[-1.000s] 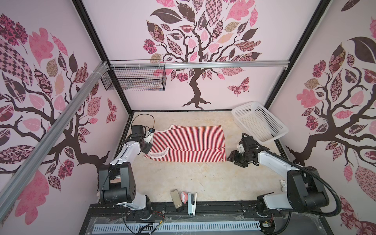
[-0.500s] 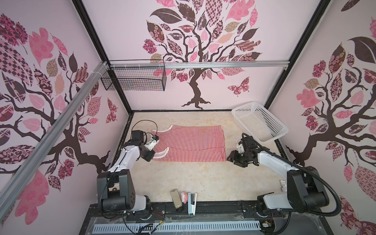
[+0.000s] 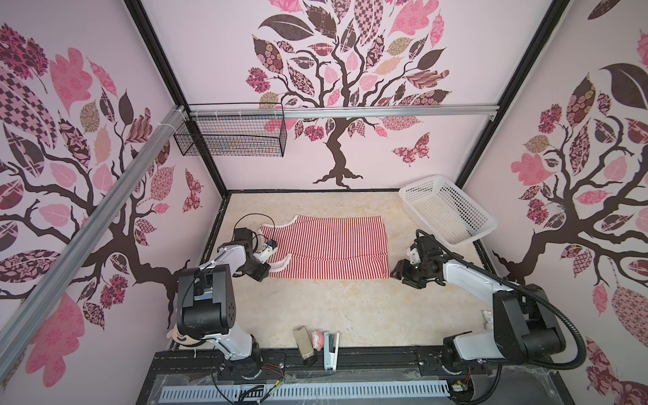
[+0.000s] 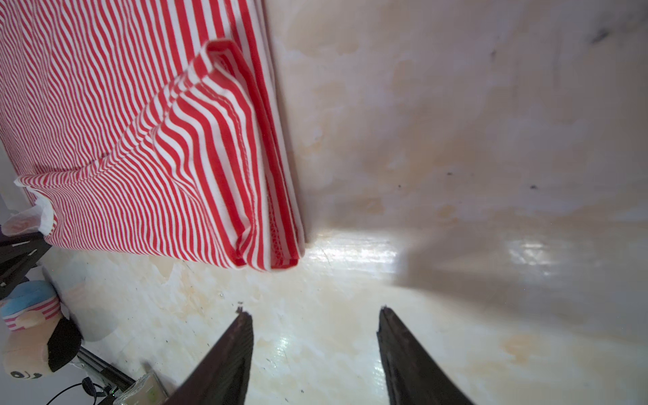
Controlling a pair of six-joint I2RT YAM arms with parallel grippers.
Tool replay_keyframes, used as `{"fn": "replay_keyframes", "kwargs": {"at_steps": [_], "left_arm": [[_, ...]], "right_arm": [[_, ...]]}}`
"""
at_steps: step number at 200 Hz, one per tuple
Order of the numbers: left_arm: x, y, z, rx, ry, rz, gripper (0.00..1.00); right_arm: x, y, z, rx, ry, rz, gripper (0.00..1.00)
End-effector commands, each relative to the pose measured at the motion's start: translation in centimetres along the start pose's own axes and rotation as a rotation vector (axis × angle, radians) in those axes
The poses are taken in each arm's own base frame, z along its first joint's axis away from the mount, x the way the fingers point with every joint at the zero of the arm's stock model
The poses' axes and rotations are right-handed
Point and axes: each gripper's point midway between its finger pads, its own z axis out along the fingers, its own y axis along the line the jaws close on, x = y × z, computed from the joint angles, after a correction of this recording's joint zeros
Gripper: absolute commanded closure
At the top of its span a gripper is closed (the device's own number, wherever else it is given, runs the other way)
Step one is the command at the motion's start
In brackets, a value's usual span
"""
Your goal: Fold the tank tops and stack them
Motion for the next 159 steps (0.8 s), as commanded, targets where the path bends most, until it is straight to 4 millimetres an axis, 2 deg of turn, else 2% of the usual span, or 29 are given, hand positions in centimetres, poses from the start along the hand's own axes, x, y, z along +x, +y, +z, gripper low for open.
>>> {"fn": "replay_keyframes", "kwargs": {"at_steps": [1,52,82,122,159], "left_arm": [[-1.5,1.6,-0.1,-0.041,-0.044,-0.02,0.76],[0.2,2.2,1.2,-0.021,0.026,-0.033,0.76],[1.1,2.2,1.3,-0.004,0.04,-0.039,0.76],[2.0,1.3,1.2,0.017,0.051,-0.018,0.75],[2.5,0.9,1.3,0.023,0.056,-0.021,0.75]], "right_arm": [[0.4,0.2,0.3,-0.009,0.022,0.004,0.39],[0.2,0.5,0.6,-0.031,0.027,0.011,0.4],[0.0,1.2,1.0,-0.067,0.032,0.02,0.4],[-0.1,2.8,1.6,-0.131,0.048,0.018,0.54],[0.3,3.9,2.6,-0.128,0.067,-0.012,0.6]]}}
